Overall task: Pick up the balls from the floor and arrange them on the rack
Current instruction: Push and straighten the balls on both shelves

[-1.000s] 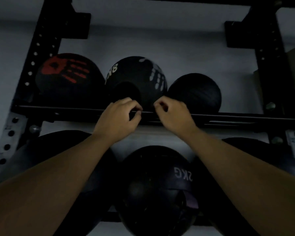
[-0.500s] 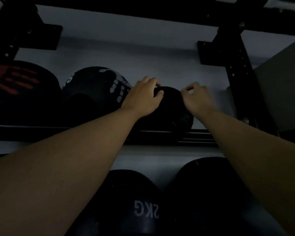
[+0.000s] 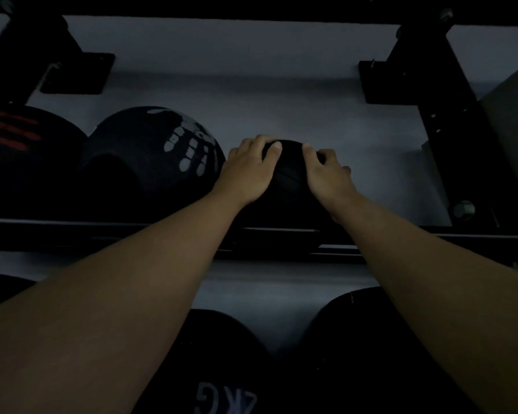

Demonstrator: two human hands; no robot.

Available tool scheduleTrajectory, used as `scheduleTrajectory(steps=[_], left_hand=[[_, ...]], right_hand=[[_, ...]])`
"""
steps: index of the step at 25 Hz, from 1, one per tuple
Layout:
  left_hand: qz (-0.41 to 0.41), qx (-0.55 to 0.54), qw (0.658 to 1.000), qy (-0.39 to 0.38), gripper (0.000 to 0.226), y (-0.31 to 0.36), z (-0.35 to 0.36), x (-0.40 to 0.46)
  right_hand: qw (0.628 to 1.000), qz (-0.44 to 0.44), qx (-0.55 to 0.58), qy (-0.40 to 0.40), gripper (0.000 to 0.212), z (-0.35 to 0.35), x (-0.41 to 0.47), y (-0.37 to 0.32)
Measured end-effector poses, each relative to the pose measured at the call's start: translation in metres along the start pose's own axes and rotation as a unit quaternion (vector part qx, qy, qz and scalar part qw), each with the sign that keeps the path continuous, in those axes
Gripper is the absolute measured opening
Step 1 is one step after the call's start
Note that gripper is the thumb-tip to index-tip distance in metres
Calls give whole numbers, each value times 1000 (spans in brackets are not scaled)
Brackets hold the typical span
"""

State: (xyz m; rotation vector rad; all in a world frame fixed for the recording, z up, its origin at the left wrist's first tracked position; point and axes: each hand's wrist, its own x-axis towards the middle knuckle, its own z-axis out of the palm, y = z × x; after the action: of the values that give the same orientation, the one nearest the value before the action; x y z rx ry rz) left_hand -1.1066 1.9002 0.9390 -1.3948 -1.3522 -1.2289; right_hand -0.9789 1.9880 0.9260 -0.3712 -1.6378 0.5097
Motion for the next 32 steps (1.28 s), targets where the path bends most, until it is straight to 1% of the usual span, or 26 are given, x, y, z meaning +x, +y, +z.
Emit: scheduleTrajectory(steps=[2, 5, 7, 9, 11, 14, 17, 19, 22, 25, 27, 29, 32], left_hand=[[4, 2, 1000, 5, 49, 0, 2, -1], [3, 15, 999, -29, 50, 5, -2, -4], [6, 59, 996, -63, 52, 9, -13, -4], [21, 132, 988, -74, 53, 10, -32, -5], [32, 188, 981, -37, 53, 5, -58, -7], [18, 232, 972, 18, 52, -20, -109, -11], [-13, 263, 964, 27, 51, -58, -157, -16], [-25, 254, 967, 21, 51, -84, -184, -20], [-64, 200, 978, -3, 60, -119, -208, -24], [-114, 90, 988, -55, 71, -143, -205, -34], [-118, 42, 991, -44, 71, -148, -193, -37], [-107, 36, 993, -24, 71, -147, -188, -38], [-104, 44, 993, -47, 72, -151, -193, -36]], right_hand=[[1000, -8, -19, -11, 82, -3, 2, 3], [998, -20, -47, -38, 85, -12, 5, 5], [994, -51, -90, -41, 77, -15, 6, -3], [984, -113, -134, -34, 63, -9, 6, -21], [975, -163, -146, -39, 57, 6, 3, -49], [970, -199, -125, -67, 56, 43, -3, -97], [970, -207, -94, -92, 55, 91, -16, -133], [972, -197, -86, -95, 56, 126, -28, -146], [975, -164, -135, -70, 58, 166, -42, -151], [973, -151, -166, -49, 64, 183, -45, -147], [972, -147, -176, -47, 65, 182, -40, -143], [972, -141, -179, -52, 65, 181, -38, -142], [975, -137, -166, -49, 65, 185, -42, -142]])
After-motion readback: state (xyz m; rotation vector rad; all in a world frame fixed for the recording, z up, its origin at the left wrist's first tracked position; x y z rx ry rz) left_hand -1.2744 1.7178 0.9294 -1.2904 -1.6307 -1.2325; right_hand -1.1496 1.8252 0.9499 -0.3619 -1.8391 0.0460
